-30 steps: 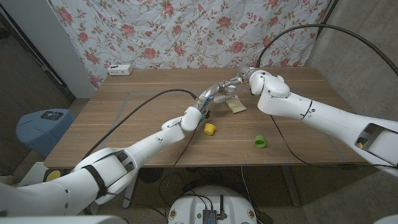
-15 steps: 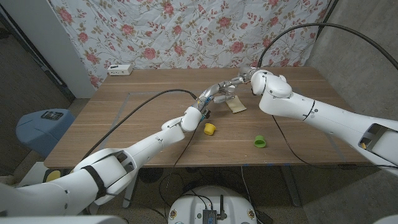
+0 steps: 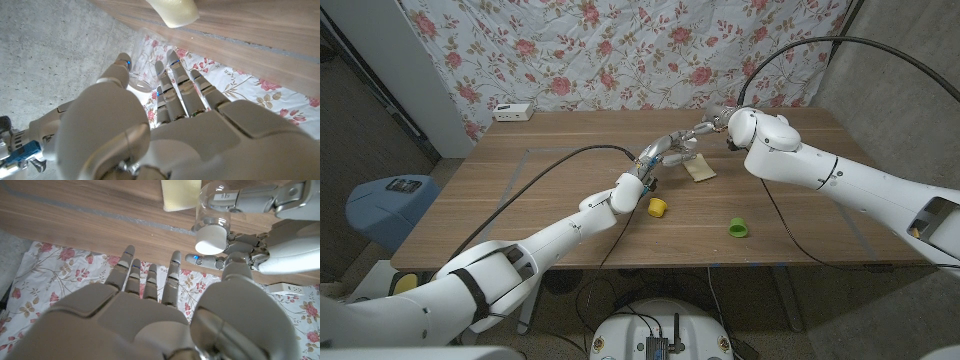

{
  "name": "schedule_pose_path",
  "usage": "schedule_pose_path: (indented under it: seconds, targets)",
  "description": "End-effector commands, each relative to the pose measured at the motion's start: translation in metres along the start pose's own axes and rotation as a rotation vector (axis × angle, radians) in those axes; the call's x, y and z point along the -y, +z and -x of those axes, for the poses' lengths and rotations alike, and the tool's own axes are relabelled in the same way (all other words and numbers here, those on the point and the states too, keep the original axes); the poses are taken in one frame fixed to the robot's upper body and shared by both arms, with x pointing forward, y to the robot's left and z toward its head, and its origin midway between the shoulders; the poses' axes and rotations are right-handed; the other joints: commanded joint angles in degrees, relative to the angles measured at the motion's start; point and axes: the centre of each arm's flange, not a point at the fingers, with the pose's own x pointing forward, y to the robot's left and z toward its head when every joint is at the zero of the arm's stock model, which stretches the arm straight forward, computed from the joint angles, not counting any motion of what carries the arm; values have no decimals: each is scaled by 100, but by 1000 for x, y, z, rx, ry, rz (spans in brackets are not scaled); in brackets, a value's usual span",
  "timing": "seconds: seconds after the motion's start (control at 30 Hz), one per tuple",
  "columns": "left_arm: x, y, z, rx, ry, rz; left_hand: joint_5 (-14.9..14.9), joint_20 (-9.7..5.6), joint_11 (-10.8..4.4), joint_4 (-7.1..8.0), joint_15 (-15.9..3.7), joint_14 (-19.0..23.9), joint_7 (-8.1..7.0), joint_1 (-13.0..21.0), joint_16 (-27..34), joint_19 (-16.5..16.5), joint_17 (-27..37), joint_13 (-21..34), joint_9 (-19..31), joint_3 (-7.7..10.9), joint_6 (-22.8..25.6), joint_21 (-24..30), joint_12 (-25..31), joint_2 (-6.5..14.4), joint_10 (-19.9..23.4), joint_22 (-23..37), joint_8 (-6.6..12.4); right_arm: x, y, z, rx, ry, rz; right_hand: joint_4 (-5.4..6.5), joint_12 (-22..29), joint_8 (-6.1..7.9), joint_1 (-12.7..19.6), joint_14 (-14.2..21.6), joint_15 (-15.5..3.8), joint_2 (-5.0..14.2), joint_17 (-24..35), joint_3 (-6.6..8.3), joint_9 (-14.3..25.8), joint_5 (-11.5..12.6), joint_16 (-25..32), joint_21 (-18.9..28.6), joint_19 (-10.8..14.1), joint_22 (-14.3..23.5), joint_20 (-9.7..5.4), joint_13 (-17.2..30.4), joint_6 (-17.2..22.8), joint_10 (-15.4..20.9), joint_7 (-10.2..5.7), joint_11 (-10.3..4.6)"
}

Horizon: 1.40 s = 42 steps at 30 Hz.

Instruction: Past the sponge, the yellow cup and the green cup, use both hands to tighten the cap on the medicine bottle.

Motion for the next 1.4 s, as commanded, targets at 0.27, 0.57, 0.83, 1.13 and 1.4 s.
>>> schedule_pose_path:
  seconds: [0.27,0.57,0.83,1.13,1.4]
  targets:
    - [-5,-3,0,14,18,-4,33,-254,-229,-19,-485,-26,33,88,16,13,4,20,20,-4,-2,8,30,-4,261,14,-7,16,5,-2,50,113,-6,-117,-18,-8,278,-356,9,88,20,100,-17,-39,-49,-17,-180,15,-17,32,-448,-387,76,68]
    - [-5,-3,-1,14,18,-9,34,-254,-225,-9,-467,-28,34,92,19,6,5,21,20,-12,-4,4,28,0,259,15,-5,19,6,-5,79,146,-7,-180,-11,20,491,-468,0,149,19,193,-30,-61,-37,-10,-223,12,0,31,-593,-556,17,98]
    - [-4,-2,-1,13,16,-10,34,-255,-222,-3,-467,-27,39,97,21,2,5,21,20,-18,-6,3,29,4,265,15,-5,17,5,-5,85,147,-6,-262,9,58,825,-530,-7,175,17,321,-41,-79,-17,2,-232,8,19,31,-688,-670,-187,81]
    - [-2,0,0,15,12,-13,34,-259,-221,4,-462,-34,34,95,19,4,4,21,20,-26,3,4,30,2,271,15,-1,13,3,-3,87,135,-6,-281,39,157,1128,-541,-5,177,14,429,-40,-107,6,23,-190,6,25,31,-562,-709,-366,64]
    - [-1,2,0,14,10,-13,36,-263,-228,13,-465,-32,35,93,20,3,4,20,20,-24,7,4,26,14,264,15,0,10,2,-1,89,114,-3,-271,86,299,1381,-484,-4,141,10,504,-18,-124,36,38,-136,5,4,29,-256,-647,-505,0]
